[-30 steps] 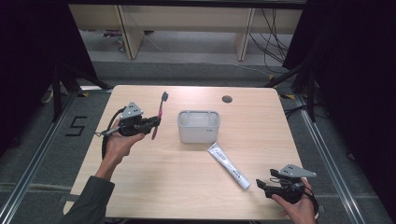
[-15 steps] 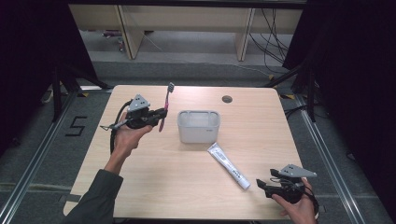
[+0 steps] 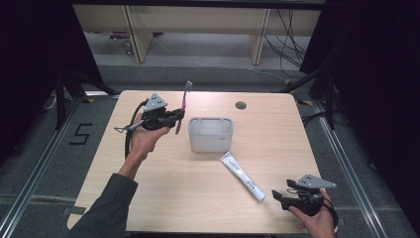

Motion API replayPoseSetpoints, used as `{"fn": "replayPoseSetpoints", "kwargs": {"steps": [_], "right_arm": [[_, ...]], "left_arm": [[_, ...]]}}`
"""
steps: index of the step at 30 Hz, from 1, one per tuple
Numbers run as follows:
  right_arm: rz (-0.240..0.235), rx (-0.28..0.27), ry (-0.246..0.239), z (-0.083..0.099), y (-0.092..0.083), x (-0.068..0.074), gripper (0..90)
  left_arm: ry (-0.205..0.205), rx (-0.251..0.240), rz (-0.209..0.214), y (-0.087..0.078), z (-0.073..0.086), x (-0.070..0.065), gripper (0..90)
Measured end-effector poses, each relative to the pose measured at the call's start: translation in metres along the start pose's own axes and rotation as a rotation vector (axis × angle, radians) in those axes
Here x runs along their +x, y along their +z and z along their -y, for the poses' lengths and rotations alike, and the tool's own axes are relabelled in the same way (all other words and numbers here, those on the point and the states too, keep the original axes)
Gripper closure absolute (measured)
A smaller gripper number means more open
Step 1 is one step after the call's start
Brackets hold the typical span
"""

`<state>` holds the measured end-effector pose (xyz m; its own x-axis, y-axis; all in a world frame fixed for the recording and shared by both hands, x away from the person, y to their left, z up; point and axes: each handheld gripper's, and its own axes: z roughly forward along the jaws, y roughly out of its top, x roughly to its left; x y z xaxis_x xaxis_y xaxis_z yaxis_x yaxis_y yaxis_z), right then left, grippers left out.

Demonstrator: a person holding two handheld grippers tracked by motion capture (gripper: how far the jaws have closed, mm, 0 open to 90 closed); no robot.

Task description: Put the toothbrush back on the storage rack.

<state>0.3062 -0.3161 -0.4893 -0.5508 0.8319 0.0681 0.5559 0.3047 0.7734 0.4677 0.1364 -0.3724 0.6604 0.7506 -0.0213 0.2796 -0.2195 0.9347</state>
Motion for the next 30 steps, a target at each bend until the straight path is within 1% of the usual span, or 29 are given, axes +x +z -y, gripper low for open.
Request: {"fn": "replayPoseSetpoints", "kwargs": {"steps": [1, 3, 6, 10, 12, 14, 15, 16, 17, 19, 20, 23, 25, 30], "right_arm": [[-0.002, 0.007, 0.022, 0.0, 0.0, 0.002, 28.3], [-0.007, 0.01, 0.027, 0.0, 0.0, 0.002, 28.3], [-0.004, 0.006, 0.018, 0.001, 0.001, 0.001, 28.3], [-0.006, 0.008, 0.018, 0.001, 0.001, 0.001, 28.3], [-0.007, 0.008, 0.02, 0.0, 0.001, 0.001, 28.3], [-0.004, 0.008, 0.019, 0.0, 0.0, 0.001, 28.3], [-0.003, 0.009, 0.019, 0.0, 0.0, 0.001, 28.3], [-0.004, 0.009, 0.021, 0.001, 0.001, 0.001, 28.4], [-0.013, 0.018, 0.038, 0.001, 0.001, 0.002, 28.3], [-0.008, 0.009, 0.021, 0.0, 0.001, 0.001, 28.4], [-0.009, 0.01, 0.023, 0.0, 0.001, 0.001, 28.4], [-0.011, 0.01, 0.024, 0.001, 0.001, 0.001, 28.4], [-0.012, 0.01, 0.024, 0.001, 0.001, 0.001, 28.3], [-0.015, 0.014, 0.029, 0.001, 0.001, 0.002, 28.3]], "left_arm": [[0.0, -0.003, 0.001, 0.001, -0.002, -0.001, 83.1], [0.013, 0.005, 0.001, 0.004, -0.008, -0.004, 83.1], [0.02, 0.005, 0.0, 0.006, -0.011, -0.005, 83.1], [0.008, -0.006, -0.004, 0.012, -0.017, -0.007, 83.1], [-0.003, -0.012, 0.004, 0.015, -0.019, -0.008, 83.1], [0.005, -0.01, 0.003, 0.018, -0.021, -0.009, 83.1], [0.008, -0.008, 0.002, 0.019, -0.021, -0.009, 83.1], [0.0, -0.01, -0.001, 0.02, -0.021, -0.01, 83.1], [-0.002, -0.015, -0.002, 0.022, -0.021, -0.009, 83.1], [-0.01, -0.018, -0.006, 0.024, -0.021, -0.008, 83.1], [-0.011, -0.019, -0.006, 0.026, -0.02, -0.007, 83.1], [-0.039, -0.031, -0.012, 0.03, -0.019, -0.006, 83.1], [-0.05, -0.038, -0.013, 0.033, -0.018, -0.006, 83.1], [-0.05, -0.032, -0.017, 0.039, -0.016, -0.007, 83.1]]}}
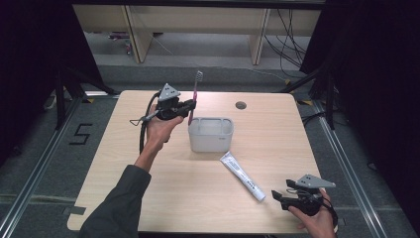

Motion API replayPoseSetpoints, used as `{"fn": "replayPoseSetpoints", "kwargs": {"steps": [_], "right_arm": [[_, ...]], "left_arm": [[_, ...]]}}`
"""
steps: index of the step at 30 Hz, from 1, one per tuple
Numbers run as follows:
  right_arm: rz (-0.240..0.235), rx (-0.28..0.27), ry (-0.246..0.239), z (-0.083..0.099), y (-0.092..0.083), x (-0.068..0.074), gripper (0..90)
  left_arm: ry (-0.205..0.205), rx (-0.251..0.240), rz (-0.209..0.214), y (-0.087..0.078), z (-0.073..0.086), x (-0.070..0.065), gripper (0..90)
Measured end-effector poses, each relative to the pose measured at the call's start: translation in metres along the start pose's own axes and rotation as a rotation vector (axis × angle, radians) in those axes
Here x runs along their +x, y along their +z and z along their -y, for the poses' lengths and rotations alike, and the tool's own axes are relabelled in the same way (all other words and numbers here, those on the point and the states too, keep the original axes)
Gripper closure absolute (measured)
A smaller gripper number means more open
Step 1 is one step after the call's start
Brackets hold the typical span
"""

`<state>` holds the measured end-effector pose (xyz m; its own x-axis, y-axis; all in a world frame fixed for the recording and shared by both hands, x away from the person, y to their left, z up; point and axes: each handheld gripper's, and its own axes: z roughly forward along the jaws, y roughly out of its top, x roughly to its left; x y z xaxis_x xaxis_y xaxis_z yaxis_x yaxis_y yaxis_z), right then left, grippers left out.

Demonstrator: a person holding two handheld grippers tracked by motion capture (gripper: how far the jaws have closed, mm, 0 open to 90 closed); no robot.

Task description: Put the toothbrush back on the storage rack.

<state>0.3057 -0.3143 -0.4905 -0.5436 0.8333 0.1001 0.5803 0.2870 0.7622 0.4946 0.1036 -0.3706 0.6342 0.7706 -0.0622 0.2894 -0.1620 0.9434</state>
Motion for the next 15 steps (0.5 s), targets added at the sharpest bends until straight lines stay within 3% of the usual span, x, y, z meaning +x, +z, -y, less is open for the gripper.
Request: {"fn": "replayPoseSetpoints", "kwargs": {"steps": [9, 10, 15], "right_arm": [[0.002, -0.005, -0.009, 0.0, 0.0, -0.001, 28.3], [0.001, 0.005, 0.015, 0.0, 0.0, 0.0, 28.3], [-0.002, -0.004, -0.005, 0.0, 0.0, -0.001, 28.3]], "left_arm": [[-0.026, -0.004, 0.006, 0.01, 0.006, 0.0, 83.1], [-0.022, -0.003, 0.006, 0.011, 0.006, -0.001, 83.1], [-0.022, 0.008, 0.005, 0.017, 0.011, -0.002, 83.1]]}}
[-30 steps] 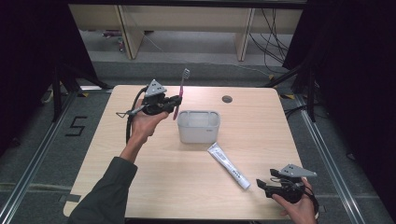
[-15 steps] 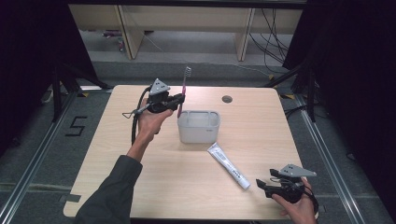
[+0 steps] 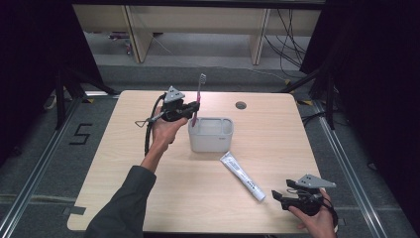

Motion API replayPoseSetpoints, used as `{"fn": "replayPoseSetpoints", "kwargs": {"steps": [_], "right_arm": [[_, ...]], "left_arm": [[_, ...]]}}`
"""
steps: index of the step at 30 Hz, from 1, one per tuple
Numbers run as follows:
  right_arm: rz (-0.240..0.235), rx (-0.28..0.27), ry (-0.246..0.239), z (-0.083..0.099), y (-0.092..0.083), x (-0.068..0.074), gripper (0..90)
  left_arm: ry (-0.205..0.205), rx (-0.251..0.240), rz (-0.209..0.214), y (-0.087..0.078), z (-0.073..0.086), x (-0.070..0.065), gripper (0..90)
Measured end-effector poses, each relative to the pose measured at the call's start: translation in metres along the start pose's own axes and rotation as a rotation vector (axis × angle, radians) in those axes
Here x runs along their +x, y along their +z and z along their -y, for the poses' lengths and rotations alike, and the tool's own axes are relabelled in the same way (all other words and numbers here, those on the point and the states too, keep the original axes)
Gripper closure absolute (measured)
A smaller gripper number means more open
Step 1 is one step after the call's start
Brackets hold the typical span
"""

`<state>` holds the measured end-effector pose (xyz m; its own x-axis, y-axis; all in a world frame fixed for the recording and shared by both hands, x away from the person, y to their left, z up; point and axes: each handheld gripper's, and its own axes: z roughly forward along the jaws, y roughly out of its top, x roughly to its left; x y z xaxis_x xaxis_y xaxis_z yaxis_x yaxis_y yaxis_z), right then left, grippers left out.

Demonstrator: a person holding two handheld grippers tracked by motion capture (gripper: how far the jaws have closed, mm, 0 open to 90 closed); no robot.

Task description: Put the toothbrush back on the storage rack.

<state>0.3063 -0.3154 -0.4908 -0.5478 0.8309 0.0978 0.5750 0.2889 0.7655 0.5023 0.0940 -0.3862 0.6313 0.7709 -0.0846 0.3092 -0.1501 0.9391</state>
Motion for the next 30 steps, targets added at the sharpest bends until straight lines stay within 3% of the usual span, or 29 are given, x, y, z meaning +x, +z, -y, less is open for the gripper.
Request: {"fn": "replayPoseSetpoints", "kwargs": {"steps": [3, 7, 13, 22, 30], "right_arm": [[0.0, 0.01, 0.021, 0.0, 0.0, 0.001, 28.3], [0.0, -0.002, -0.02, 0.0, 0.001, -0.002, 28.3], [0.001, -0.008, -0.026, 0.0, 0.001, -0.002, 28.4], [0.001, -0.005, -0.029, 0.0, 0.001, -0.002, 28.3], [-0.003, -0.008, -0.027, 0.0, 0.001, -0.002, 28.3]], "left_arm": [[-0.004, 0.007, -0.005, 0.002, 0.005, 0.0, 83.1], [-0.013, 0.024, -0.012, 0.006, 0.014, 0.003, 83.1], [-0.011, 0.048, -0.02, 0.009, 0.024, 0.006, 83.0], [-0.039, 0.068, -0.022, 0.012, 0.036, 0.007, 83.0], [-0.009, 0.098, -0.035, 0.015, 0.043, 0.006, 82.9]]}}
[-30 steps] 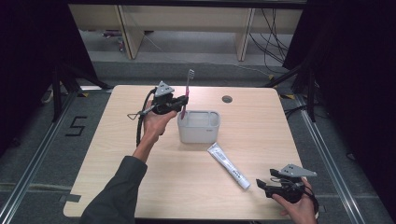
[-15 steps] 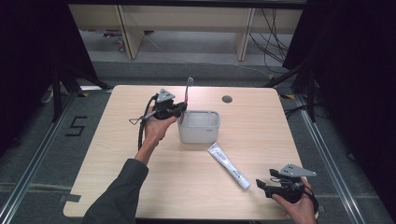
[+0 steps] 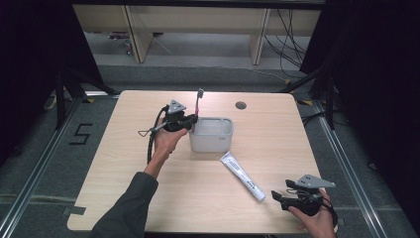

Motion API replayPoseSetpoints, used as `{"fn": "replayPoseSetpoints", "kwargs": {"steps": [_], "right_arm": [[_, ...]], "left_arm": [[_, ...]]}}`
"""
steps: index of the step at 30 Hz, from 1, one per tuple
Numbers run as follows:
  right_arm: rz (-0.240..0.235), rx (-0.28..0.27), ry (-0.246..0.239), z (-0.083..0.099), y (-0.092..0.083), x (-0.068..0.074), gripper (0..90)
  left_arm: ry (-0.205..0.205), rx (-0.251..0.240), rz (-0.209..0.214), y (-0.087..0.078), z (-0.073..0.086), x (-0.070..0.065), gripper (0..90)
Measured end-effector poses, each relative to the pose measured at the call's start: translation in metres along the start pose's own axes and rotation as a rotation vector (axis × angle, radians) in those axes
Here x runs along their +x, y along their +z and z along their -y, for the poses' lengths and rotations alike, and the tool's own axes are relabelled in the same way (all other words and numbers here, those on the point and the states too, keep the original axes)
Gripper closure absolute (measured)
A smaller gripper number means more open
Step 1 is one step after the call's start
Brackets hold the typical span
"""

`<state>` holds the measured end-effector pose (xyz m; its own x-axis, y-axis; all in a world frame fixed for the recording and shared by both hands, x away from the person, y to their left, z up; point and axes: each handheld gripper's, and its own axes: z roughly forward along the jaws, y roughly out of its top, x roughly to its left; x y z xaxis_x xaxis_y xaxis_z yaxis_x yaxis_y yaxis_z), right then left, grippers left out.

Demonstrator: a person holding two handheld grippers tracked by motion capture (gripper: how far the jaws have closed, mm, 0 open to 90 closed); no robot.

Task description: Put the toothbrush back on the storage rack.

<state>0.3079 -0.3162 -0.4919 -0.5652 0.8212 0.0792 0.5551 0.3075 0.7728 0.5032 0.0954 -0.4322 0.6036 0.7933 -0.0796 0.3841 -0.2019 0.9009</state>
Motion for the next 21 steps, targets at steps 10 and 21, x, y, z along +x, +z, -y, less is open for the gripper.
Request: {"fn": "replayPoseSetpoints", "kwargs": {"steps": [10, 21], "right_arm": [[0.0, 0.004, -0.003, 0.0, 0.001, 0.0, 28.3], [-0.005, 0.01, 0.017, 0.001, 0.0, 0.002, 28.3]], "left_arm": [[0.053, 0.022, -0.03, -0.001, 0.0, -0.001, 82.0], [0.053, -0.003, -0.049, -0.011, -0.002, -0.004, 62.7]]}}
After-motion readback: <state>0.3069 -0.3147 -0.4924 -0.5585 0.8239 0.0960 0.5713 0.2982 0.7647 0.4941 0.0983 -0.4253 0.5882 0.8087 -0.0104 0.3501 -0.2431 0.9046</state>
